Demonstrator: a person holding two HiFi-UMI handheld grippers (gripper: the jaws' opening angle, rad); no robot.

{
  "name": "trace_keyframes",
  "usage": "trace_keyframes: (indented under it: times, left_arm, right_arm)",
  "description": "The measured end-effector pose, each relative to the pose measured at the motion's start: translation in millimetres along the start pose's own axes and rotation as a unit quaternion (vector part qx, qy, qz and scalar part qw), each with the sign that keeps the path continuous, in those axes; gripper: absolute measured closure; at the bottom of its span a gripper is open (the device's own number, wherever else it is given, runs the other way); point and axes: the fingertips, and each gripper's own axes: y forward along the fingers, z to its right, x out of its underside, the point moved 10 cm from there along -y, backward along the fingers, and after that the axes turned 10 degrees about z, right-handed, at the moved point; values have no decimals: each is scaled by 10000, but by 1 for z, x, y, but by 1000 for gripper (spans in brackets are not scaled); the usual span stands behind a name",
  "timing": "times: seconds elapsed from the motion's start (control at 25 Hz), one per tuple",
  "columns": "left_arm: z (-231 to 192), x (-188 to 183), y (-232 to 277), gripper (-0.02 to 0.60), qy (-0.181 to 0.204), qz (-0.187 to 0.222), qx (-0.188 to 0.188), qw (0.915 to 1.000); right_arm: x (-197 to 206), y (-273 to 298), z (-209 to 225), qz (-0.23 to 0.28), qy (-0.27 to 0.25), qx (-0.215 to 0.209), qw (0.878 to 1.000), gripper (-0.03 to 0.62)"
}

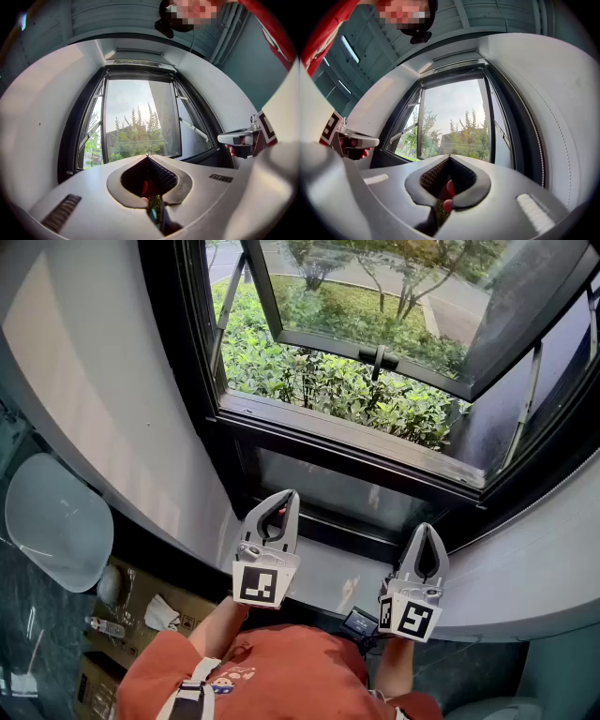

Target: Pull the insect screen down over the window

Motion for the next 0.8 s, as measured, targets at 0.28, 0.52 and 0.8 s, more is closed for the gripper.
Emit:
trace_keyframes:
  times: [0.28, 0.52, 0.8]
  left_arm:
    - [-5, 4, 5, 575, -7, 10, -54, 10000]
    - [-10, 8, 7, 575, -37, 24, -42, 10000]
    - [-20, 8, 21, 575, -13, 108, 31, 9999]
  right_arm:
    - [7, 6, 2, -13, -8, -26, 10000, 585]
    - [11, 10, 1, 86, 68, -5, 9999, 585]
    - [11, 23, -4, 157, -63, 119, 9998, 585]
